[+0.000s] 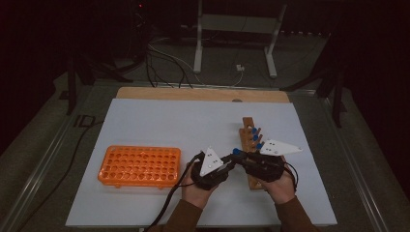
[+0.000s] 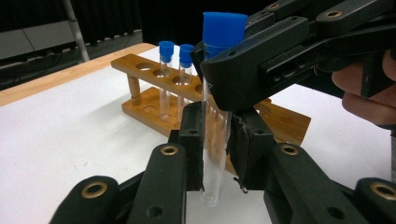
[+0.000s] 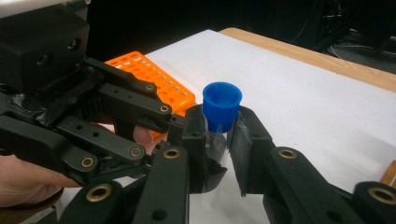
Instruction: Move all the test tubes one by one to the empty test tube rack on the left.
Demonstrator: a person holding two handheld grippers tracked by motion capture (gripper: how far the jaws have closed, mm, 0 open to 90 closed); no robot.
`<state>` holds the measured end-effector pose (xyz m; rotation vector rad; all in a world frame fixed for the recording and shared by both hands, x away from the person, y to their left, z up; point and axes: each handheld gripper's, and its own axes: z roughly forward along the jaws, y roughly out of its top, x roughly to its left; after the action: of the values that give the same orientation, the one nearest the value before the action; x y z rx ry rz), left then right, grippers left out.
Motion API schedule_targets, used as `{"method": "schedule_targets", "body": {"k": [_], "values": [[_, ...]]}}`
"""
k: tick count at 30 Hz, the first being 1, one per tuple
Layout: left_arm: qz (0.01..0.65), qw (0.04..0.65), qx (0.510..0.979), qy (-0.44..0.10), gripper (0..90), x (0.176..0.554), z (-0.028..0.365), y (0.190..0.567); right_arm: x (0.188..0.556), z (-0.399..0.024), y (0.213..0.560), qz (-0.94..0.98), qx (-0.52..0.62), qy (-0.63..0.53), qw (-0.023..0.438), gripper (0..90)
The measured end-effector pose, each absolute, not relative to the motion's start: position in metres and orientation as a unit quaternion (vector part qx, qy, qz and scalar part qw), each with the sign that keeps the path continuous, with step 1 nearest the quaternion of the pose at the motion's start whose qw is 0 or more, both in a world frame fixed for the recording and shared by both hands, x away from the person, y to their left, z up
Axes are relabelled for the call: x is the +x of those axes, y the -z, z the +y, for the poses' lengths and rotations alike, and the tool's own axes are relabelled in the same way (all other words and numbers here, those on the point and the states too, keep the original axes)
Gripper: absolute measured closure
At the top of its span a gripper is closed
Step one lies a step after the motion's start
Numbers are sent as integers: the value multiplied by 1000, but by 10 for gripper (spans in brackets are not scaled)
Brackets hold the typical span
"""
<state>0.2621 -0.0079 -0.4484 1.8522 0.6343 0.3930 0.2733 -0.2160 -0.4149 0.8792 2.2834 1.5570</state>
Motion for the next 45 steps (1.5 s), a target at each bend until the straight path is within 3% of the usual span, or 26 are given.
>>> {"method": "schedule_targets", "body": {"k": [10, 11, 14, 18, 23, 35, 45], "values": [[262, 541, 782, -166, 770, 263, -5, 447, 274, -217, 415, 781, 300, -535, 116, 740], [269, 538, 781, -168, 770, 265, -2, 447, 274, -220, 413, 775, 296, -546, 114, 588], [284, 541, 773, -171, 771, 269, 8, 445, 273, -226, 408, 768, 303, -548, 133, 392], [301, 548, 760, -180, 771, 273, 24, 443, 273, -237, 405, 761, 323, -539, 160, 232], [317, 548, 750, -193, 771, 276, 44, 441, 275, -248, 406, 751, 337, -539, 176, 115], [343, 549, 731, -216, 769, 280, 95, 436, 278, -267, 414, 740, 365, -530, 195, 2], [377, 532, 719, -240, 769, 288, 128, 444, 276, -276, 415, 734, 375, -528, 203, 2]]}}
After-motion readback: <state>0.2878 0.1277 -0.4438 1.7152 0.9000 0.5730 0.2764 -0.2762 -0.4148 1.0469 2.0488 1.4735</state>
